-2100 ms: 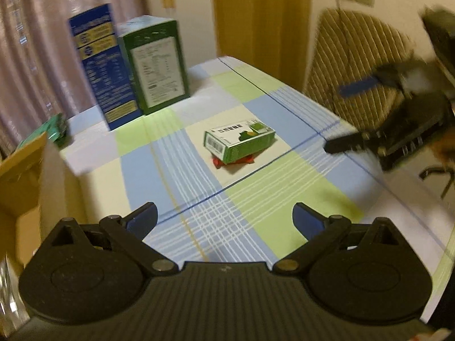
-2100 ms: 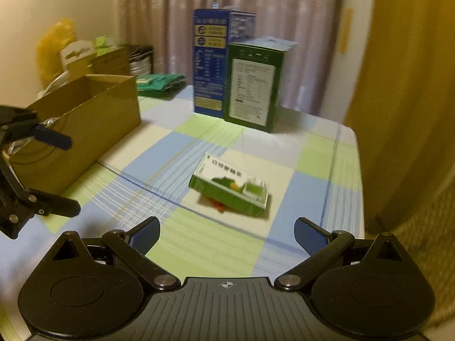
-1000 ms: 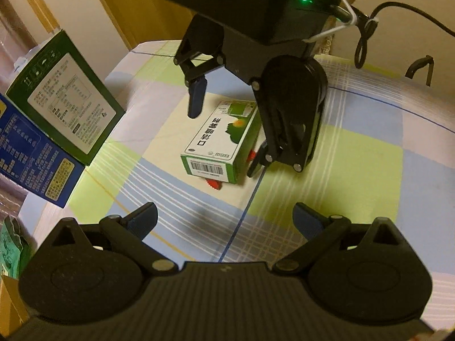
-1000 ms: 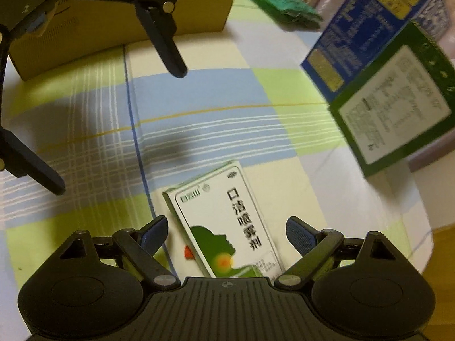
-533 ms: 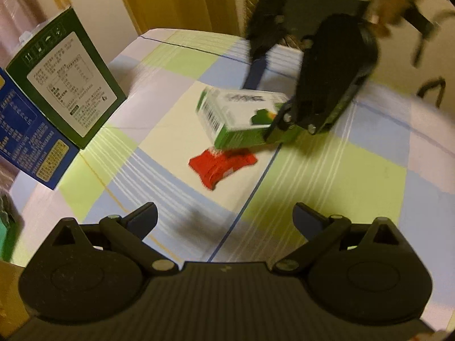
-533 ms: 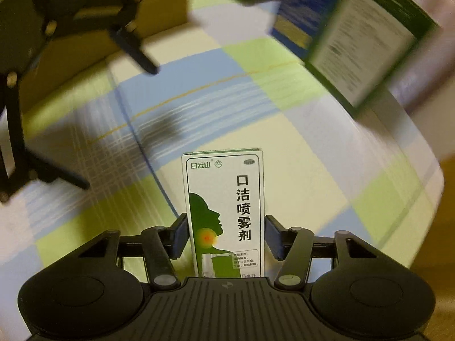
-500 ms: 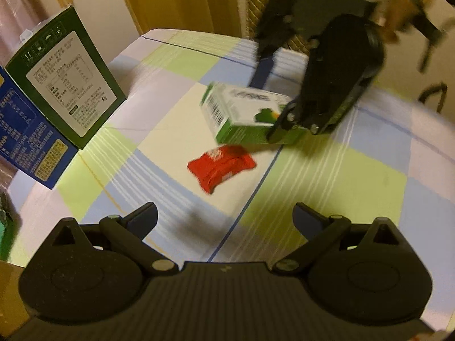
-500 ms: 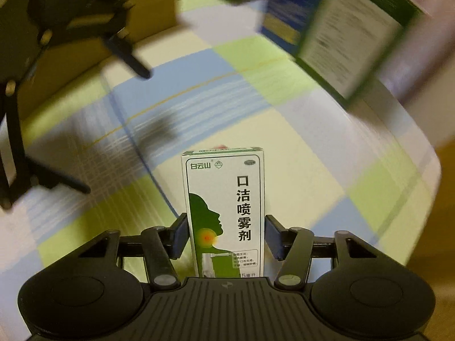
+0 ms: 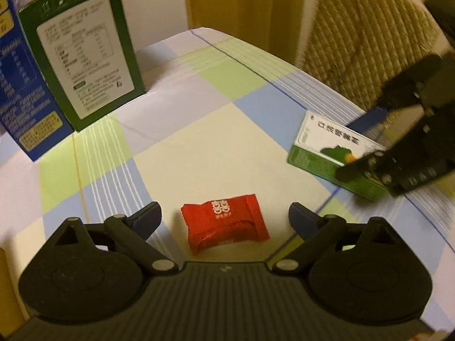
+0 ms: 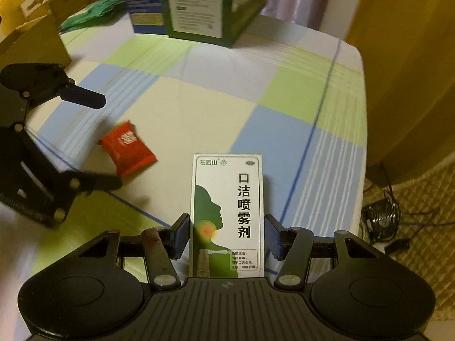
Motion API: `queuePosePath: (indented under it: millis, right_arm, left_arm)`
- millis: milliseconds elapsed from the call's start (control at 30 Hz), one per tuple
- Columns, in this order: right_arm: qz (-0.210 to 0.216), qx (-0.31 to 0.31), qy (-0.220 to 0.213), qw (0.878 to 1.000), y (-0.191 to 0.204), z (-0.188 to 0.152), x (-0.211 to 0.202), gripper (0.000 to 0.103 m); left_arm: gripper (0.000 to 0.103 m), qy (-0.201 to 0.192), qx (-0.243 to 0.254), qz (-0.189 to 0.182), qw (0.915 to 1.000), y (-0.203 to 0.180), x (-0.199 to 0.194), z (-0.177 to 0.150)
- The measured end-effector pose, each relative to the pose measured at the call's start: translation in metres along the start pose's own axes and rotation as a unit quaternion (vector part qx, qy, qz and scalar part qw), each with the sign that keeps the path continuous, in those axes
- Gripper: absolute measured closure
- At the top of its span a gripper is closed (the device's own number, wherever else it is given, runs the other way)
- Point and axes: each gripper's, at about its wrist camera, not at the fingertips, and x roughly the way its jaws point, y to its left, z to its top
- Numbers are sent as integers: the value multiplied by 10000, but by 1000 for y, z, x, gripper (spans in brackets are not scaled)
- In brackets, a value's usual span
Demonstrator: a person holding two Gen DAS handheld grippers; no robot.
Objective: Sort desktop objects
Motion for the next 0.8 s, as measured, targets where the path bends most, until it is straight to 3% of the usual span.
queuePosePath:
  millis: [167,300,400,500,533,600,800]
  right_arm:
    - [90,278,-415,9987,-12,-24,-3,49]
    - [82,370,-641,9972,-14,-35,-6,35]
    - [139,456,-758,9960,-14,-40,-6,34]
    - [8,494,-772,9958,-12,-44,-4,34]
    - [-17,541,-775,9955,-11,-45,-4,36]
    - [6,668,-749,9950,-11,-48,-4,49]
    - [-78,1137,-719,9909,-3,-62,-15,50]
  left_arm:
    - [26,12,-229,159,9996,2,12,-5]
    - [43,10,-390,219,9990,5,15,-10]
    - [48,-44,-513,203,9985,5,13,-13]
    - [61,-69,-484,329,9983,2,7,-15]
    - [61,-49,-462,364,9983,1,5,-16]
    - [62,10,-436,418,9982,-2,1,-20]
    - [63,72,-549,382,9977,-15,-26,-54]
